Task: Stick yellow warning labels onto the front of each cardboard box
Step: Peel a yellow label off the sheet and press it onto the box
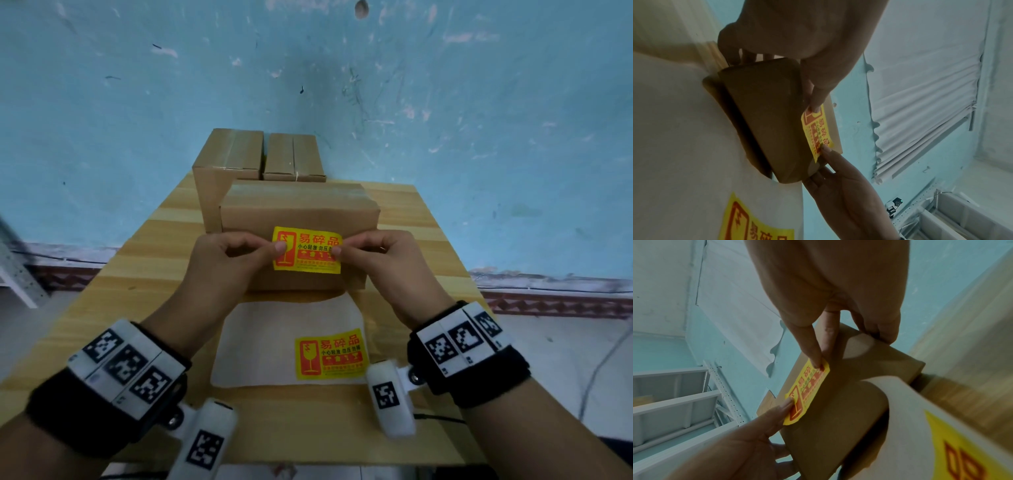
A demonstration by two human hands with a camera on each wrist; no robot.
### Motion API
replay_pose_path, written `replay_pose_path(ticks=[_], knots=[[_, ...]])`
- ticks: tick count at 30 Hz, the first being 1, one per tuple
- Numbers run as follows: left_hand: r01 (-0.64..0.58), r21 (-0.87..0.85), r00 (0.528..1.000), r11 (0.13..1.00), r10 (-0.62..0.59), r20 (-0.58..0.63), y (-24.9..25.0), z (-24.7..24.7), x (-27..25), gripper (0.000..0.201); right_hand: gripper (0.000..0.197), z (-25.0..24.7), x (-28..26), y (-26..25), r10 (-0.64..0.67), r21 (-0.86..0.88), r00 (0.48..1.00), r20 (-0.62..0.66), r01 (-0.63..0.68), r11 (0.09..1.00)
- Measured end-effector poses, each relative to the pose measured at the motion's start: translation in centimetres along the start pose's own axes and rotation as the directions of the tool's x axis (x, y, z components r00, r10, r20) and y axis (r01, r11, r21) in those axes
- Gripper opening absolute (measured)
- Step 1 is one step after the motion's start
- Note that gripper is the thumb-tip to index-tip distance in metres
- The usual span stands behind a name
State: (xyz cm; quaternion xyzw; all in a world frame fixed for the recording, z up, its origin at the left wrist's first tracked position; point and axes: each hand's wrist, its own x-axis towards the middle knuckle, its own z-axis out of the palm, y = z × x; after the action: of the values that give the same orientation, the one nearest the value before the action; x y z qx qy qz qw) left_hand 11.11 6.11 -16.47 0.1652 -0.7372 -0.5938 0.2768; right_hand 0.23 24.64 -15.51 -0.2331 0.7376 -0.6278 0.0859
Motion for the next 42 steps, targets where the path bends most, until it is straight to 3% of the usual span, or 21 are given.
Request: replay_pose_path(ticks=[7,13,20,33,42], knots=[[-0.064,0.03,0.997,0.998,0.065,-0.036,0.2,0.6,-0.4,0.009,0.01,-0.1,0.1,0.0,0.009,0.035,0.999,-0.034,-0.008,0.999],[-0.016,-0.01,0.999,1.0,0.015,-0.04,0.5,0.4,-0.1,0.009,0.013,-0.1,0.2,0.0,-0.028,0.043,0.998,-0.05,0.031,0.999],[-0.111,-0.012,0.993,0.994,0.11,-0.052,0.6,0.4,0.3,0.007,0.012,0.0,0.1,-0.3,-0.058,0.037,0.996,-0.062,0.061,0.997],[0.035,-0.077,0.996,0.996,-0.041,-0.076,0.9,0.3,0.6,0.011,0.014,0.4,0.1,0.0,-0.072,0.039,0.993,-0.095,0.076,0.996],[0.047,-0.064,0.995,0.997,-0.052,-0.086,0.9,0.6,0.6,0.015,0.016,0.5,0.2,0.2,-0.074,0.022,0.99,-0.123,0.078,0.997]])
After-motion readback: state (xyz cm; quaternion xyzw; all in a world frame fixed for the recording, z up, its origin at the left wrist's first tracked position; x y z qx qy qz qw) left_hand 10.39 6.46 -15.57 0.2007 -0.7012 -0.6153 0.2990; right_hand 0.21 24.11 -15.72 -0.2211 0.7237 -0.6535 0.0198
